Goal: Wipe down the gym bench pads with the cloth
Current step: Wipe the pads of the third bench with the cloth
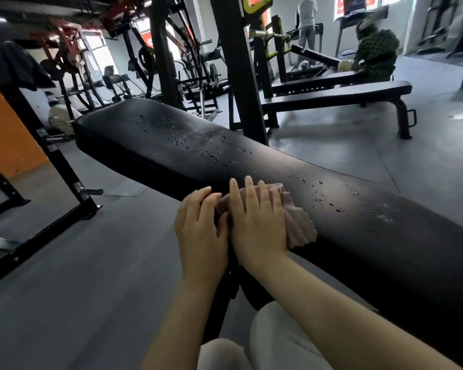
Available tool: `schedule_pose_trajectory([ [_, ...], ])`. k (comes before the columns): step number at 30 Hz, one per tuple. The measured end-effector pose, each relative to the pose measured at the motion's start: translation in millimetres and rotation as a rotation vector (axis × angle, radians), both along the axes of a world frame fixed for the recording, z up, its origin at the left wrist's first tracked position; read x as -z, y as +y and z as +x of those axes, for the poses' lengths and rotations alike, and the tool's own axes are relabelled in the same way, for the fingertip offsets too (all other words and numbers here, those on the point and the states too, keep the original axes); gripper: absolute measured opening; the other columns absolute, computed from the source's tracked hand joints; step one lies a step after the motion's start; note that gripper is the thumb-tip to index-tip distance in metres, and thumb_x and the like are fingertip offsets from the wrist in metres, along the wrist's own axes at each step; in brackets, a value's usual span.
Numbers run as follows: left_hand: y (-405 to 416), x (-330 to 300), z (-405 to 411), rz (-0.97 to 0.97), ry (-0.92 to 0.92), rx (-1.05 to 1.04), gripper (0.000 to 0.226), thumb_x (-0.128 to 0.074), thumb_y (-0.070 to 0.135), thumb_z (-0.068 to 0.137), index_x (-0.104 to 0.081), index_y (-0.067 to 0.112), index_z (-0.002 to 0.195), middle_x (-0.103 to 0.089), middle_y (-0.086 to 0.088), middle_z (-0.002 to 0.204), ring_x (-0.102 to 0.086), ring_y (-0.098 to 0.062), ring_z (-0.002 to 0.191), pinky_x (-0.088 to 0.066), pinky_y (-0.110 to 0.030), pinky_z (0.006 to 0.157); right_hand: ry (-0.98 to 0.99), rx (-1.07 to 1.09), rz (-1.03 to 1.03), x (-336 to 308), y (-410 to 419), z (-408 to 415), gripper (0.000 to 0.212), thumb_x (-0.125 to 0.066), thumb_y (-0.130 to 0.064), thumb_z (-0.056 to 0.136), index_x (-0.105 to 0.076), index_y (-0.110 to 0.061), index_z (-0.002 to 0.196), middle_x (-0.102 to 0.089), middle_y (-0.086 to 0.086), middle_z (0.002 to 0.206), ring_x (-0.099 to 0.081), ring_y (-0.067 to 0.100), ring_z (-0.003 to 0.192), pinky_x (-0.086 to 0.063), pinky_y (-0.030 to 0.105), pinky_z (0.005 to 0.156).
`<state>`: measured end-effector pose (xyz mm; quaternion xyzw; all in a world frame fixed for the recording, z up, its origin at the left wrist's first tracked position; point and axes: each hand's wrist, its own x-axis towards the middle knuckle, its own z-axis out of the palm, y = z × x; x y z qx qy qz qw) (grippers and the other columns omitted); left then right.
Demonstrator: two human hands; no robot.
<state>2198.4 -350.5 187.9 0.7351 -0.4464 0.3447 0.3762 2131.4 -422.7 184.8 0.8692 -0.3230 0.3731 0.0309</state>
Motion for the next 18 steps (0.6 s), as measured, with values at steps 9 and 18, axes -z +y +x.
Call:
schedule_pose_trajectory([
  [9,-21,46,-72,0.303,-0.245,0.348,0.036,-0.043,0.018,0.086,-0.056,0.012,0.119,-0.060,-0.011,0.124,-0.042,-0.024,0.124,-0.026,-0.041,0.109,0.080,0.100,-0.020,62,-40,-110,0.052,-0.033,-0.034,0.093,-0.053,-0.003,0.131,-0.057,0.019,0.130,-0.057,0.036,0.118,-0.044,0.047,0.098],
  [18,-48,78,-132,0.469,-0.299,0.398,0.044,-0.047,0.016,0.079,-0.054,0.016,0.122,-0.056,-0.013,0.127,-0.038,-0.029,0.126,-0.021,-0.046,0.111,0.001,0.270,0.186,134,-59,-269,0.049,-0.026,-0.034,0.099,-0.058,-0.011,0.129,-0.053,0.009,0.137,-0.049,0.030,0.128,-0.031,0.055,0.107],
])
